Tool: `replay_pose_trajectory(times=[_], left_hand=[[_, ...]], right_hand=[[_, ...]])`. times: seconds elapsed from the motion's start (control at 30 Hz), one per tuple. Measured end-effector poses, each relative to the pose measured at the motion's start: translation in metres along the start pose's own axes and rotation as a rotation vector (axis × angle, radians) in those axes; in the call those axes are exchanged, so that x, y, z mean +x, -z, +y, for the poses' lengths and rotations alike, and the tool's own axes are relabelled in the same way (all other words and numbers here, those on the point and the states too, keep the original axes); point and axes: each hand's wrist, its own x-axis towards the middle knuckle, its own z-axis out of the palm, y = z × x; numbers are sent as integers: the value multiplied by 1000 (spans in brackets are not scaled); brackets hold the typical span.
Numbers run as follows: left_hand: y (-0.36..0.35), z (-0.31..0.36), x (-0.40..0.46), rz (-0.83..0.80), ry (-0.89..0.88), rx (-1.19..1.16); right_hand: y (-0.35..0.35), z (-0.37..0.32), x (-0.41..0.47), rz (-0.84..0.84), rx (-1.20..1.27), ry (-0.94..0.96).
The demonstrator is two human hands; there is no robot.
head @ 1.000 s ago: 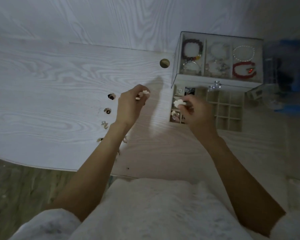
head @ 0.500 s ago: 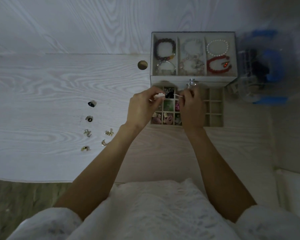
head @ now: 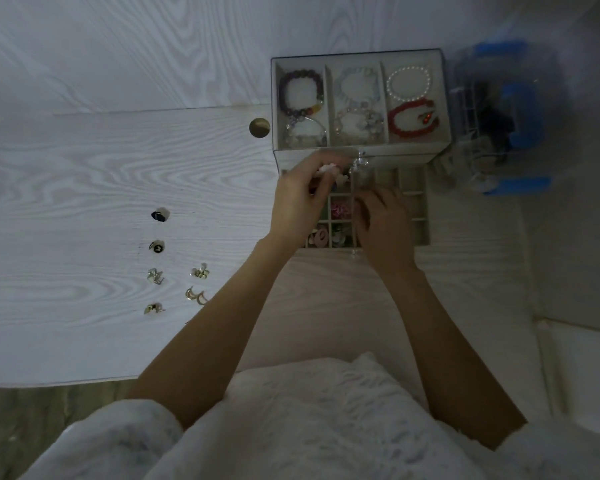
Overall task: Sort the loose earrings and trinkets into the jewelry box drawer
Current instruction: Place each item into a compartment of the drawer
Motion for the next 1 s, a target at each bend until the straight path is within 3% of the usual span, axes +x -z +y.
replay_pose_trajectory(times=[0.1, 0.33, 0.53, 0.73, 0.87, 1.0], left_hand=[[-23, -10, -1, -19, -132, 66], [-26, -45, -8, -48, -122, 422], [-15, -41, 1, -80, -60, 520], [-22, -40, 4, -51, -146, 628], [-23, -37, -4, -156, -194, 771], [-16, -34, -4, -196, -170, 699]], right_hand=[[5, 0, -3, -6, -20, -5], [7, 0, -1, -11, -28, -6], [2, 0, 10, -45, -29, -8], [-10, -1, 17, -39, -95, -16], [-8, 0, 16, 4, -154, 15], [-13, 2, 17, -2, -90, 20]])
